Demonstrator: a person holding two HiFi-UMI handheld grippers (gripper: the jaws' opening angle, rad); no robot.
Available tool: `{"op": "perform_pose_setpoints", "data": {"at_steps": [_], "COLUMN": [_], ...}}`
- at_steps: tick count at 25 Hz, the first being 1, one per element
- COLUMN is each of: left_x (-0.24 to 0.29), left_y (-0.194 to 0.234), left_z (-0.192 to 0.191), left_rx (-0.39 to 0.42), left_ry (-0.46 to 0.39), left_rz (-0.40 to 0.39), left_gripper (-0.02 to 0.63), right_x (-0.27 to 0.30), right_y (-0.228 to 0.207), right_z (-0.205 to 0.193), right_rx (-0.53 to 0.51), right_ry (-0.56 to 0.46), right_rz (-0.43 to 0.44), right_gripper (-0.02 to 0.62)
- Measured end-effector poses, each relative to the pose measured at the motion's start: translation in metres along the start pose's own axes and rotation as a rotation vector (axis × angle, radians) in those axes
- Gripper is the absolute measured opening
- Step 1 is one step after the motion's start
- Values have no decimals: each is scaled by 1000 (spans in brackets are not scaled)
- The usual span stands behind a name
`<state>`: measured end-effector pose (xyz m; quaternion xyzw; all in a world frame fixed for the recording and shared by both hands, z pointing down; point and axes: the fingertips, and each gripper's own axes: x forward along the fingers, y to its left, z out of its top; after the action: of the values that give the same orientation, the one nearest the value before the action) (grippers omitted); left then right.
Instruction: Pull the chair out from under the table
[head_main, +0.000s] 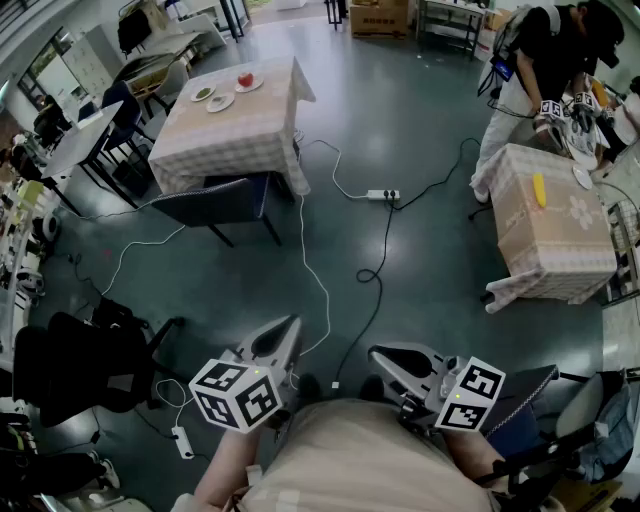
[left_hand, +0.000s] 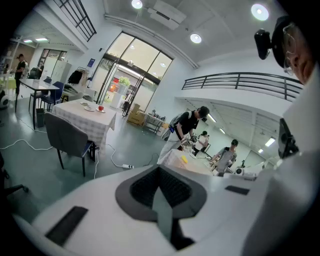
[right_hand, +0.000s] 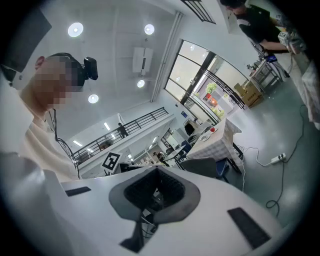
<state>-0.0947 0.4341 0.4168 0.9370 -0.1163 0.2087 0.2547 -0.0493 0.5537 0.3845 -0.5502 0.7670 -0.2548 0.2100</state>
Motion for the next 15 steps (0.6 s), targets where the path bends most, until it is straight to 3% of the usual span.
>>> {"op": "perform_pose_setpoints", "data": {"at_steps": [15], "left_x": [8], "left_y": [-25], "left_z": [-10], "left_rx": [-10], "left_ry": [-5], "left_rz": [51], "left_gripper": [6], "right_x": [-25], "right_y": [-3], "right_z": [0], "right_rx": [-5], "right_ry": [44], "right_rz": [45], "right_gripper": [9]}}
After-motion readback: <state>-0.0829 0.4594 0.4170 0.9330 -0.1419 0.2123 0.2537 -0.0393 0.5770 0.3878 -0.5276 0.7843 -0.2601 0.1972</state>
